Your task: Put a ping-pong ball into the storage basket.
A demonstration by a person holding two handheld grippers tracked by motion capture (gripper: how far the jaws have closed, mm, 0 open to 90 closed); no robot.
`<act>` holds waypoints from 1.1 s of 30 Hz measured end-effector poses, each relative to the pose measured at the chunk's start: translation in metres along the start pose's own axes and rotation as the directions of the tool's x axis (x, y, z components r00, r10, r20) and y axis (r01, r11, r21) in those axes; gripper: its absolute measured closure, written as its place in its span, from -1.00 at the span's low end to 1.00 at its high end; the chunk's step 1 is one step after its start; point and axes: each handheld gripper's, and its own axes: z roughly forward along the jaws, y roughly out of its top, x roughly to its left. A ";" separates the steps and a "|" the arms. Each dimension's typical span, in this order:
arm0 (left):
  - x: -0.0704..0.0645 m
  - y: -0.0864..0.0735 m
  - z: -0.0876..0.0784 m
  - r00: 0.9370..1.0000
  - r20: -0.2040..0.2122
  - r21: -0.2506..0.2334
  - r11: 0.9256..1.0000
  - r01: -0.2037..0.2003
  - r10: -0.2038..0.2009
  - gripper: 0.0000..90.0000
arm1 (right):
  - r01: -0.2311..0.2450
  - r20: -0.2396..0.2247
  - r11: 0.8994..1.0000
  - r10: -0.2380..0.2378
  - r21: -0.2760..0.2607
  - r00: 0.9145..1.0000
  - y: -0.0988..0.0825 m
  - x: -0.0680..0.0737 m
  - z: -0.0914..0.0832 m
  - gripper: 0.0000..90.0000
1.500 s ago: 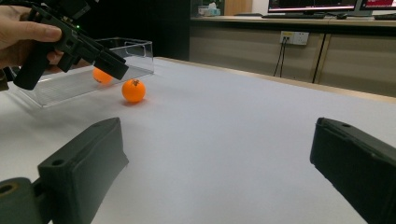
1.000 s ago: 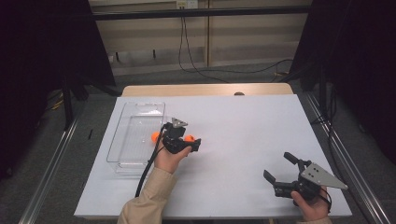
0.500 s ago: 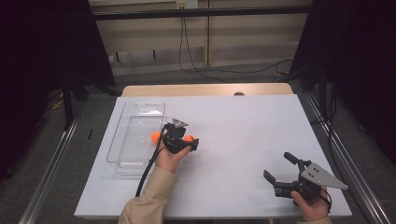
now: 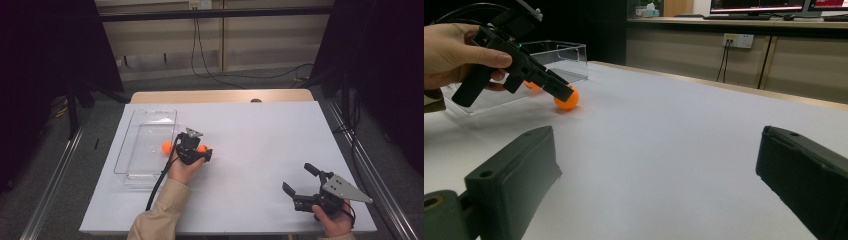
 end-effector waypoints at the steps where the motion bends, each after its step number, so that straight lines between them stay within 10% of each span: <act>1: 0.000 0.000 0.000 1.000 -0.001 0.003 1.000 -0.006 0.006 -0.10 | 0.000 0.000 1.000 0.000 0.000 1.000 0.000 0.000 0.000 -0.94; 33: 0.000 -0.004 0.012 1.000 0.027 0.031 0.999 -0.015 0.014 0.12 | 0.002 0.003 1.000 -0.002 0.001 1.000 0.000 -0.001 -0.001 -0.94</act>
